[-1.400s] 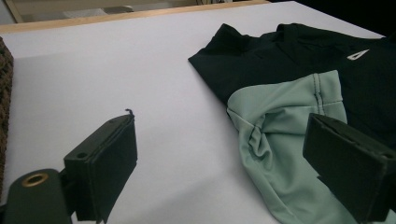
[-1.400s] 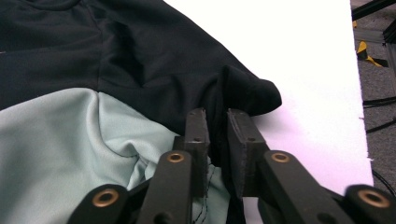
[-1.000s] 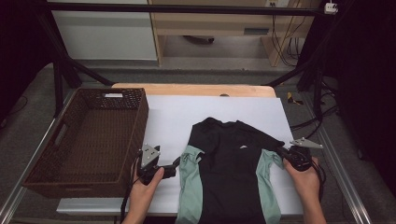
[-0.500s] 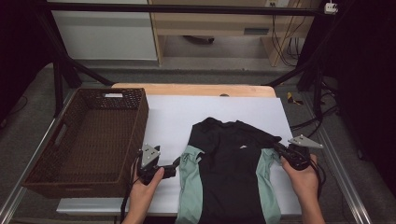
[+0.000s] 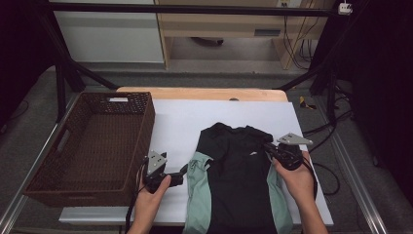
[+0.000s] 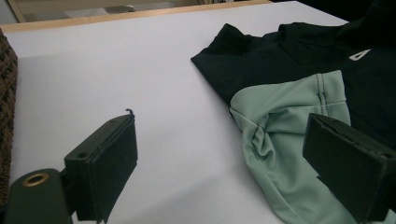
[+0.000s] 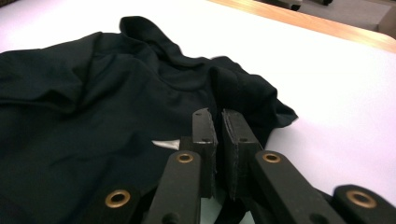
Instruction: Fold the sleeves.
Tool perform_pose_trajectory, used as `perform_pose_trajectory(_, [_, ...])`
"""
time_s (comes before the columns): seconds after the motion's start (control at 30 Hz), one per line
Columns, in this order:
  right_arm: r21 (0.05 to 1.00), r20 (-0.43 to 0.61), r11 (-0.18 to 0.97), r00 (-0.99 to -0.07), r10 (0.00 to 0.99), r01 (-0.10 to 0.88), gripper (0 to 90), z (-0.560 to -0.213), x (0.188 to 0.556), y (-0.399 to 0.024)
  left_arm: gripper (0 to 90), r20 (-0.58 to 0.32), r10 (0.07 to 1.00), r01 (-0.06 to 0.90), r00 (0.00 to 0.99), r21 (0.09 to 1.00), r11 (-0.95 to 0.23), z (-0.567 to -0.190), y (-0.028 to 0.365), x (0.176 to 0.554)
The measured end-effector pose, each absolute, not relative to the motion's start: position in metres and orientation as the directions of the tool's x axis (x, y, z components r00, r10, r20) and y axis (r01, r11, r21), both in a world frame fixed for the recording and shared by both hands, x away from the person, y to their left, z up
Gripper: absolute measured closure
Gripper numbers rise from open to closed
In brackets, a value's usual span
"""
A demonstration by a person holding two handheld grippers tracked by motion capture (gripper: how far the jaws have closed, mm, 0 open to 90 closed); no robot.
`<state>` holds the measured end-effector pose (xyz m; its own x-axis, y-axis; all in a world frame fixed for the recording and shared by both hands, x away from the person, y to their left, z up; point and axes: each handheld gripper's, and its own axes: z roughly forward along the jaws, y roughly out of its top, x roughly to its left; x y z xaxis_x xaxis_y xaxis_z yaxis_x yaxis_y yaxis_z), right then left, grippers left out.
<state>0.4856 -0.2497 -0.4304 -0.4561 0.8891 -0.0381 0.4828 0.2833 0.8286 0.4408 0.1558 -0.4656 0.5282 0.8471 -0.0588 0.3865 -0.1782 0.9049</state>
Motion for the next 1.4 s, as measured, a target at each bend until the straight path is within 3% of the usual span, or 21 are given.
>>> perform_pose_trajectory(0.33, [0.767,-0.061,0.377,-0.527,0.848,0.519,82.4,-0.443,0.494,-0.213,10.2,-0.065,0.845,0.390,0.531,0.904,-0.175,-0.466,0.155,0.441])
perform_pose_trajectory(0.57, [0.793,-0.055,0.367,-0.543,0.838,0.486,60.8,-0.440,0.484,-0.214,10.2,-0.059,0.845,0.386,0.531,0.905,-0.180,-0.466,0.154,0.440])
perform_pose_trajectory(0.8, [0.821,-0.050,0.323,-0.503,0.863,0.471,50.9,-0.425,0.474,-0.231,10.1,-0.061,0.841,0.388,0.538,0.903,-0.183,-0.466,0.153,0.440])
perform_pose_trajectory(0.97, [0.792,-0.034,0.337,-0.515,0.856,0.508,45.4,-0.435,0.469,-0.233,10.1,-0.060,0.842,0.386,0.537,0.904,-0.182,-0.465,0.153,0.440])
perform_pose_trajectory(1.17, [0.763,-0.083,0.391,-0.521,0.849,0.515,63.4,-0.449,0.468,-0.225,10.2,-0.064,0.838,0.386,0.541,0.905,-0.180,-0.464,0.153,0.440])
perform_pose_trajectory(1.23, [0.768,-0.104,0.401,-0.521,0.847,0.500,77.1,-0.448,0.467,-0.221,10.2,-0.062,0.837,0.385,0.543,0.905,-0.183,-0.465,0.152,0.440])
perform_pose_trajectory(1.3, [0.769,-0.115,0.413,-0.530,0.840,0.487,84.6,-0.447,0.466,-0.217,10.2,-0.063,0.836,0.386,0.545,0.904,-0.183,-0.465,0.152,0.440])
perform_pose_trajectory(1.4, [0.763,-0.124,0.435,-0.552,0.825,0.479,87.2,-0.446,0.464,-0.210,10.2,-0.062,0.835,0.385,0.546,0.904,-0.185,-0.465,0.151,0.440])
